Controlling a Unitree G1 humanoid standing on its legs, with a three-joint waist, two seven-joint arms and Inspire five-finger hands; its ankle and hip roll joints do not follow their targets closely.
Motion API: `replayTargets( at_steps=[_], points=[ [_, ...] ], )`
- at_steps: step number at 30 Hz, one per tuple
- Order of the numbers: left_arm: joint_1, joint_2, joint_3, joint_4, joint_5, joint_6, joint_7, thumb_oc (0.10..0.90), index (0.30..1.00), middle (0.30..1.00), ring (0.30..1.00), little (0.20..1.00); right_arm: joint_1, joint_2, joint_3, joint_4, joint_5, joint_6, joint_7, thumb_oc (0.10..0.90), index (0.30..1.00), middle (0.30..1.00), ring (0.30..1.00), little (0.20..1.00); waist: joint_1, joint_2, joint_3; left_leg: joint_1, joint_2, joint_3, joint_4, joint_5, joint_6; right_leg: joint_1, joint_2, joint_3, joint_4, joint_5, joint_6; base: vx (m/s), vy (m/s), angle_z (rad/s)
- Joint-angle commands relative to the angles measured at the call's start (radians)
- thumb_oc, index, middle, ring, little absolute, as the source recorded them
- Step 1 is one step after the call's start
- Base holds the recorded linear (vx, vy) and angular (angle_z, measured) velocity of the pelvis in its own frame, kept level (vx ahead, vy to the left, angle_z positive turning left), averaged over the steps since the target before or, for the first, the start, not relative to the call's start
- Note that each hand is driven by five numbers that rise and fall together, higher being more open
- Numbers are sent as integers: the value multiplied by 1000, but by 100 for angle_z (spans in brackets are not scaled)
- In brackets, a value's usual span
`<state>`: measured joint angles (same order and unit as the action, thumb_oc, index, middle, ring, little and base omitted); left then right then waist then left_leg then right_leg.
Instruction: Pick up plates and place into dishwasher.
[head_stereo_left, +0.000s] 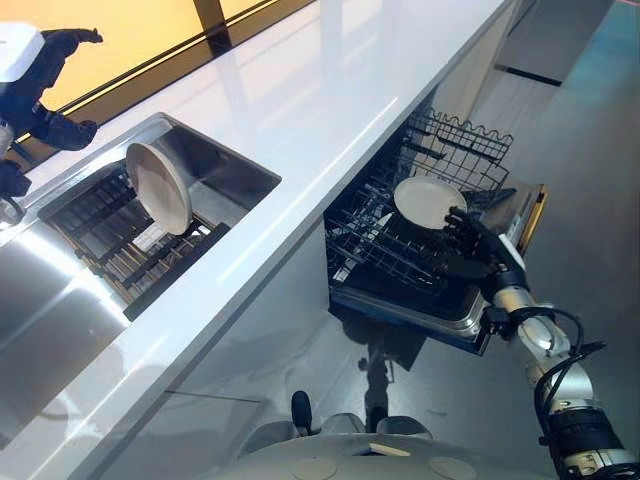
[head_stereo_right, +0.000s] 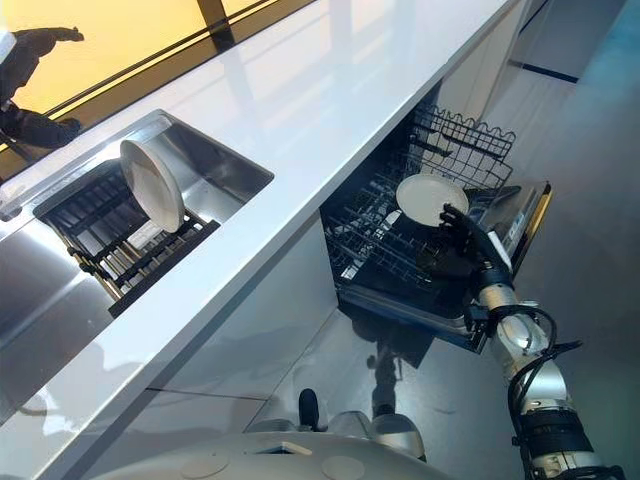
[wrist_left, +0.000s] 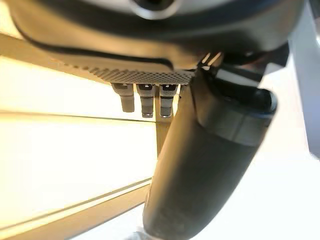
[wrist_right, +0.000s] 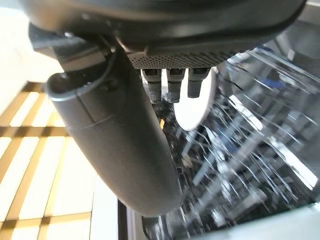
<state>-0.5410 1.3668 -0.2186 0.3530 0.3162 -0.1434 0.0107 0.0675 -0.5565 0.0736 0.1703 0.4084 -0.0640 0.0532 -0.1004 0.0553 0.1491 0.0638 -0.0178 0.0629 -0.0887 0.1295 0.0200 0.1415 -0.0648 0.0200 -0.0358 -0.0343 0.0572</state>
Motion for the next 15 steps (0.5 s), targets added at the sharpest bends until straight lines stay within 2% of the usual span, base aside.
replayTargets(
  at_steps=[1,6,11,15],
  points=[
    [-177,88,-35,111,54,46,33,800,900,900,900,900,-51,-93,23,-133,-11,-138,13,800,900,900,900,900,-4,27,-90,58,-61,17,12,-126,21,-93,-1,-8,51,83,61,-10,66,-17],
    [-293,98,-191,153,149,52,6,800,900,900,900,900,-65,-122,118,-143,-43,-162,54,800,900,900,900,900,-6,28,-85,54,-68,22,10,-129,32,-112,-4,6,70,92,67,-1,38,-13],
    [-344,100,-294,163,214,84,-76,800,900,900,900,900,-79,-148,176,-170,-19,-166,76,800,900,900,900,900,-6,26,-80,53,-72,27,11,-134,40,-126,-8,10,88,98,73,6,19,-2],
    [-357,104,-335,178,233,87,-95,800,900,900,900,900,-84,-161,203,-186,-15,-151,66,800,900,900,900,900,-6,26,-72,52,-75,32,15,-138,45,-133,-11,12,99,99,77,15,26,-6]
  ],
)
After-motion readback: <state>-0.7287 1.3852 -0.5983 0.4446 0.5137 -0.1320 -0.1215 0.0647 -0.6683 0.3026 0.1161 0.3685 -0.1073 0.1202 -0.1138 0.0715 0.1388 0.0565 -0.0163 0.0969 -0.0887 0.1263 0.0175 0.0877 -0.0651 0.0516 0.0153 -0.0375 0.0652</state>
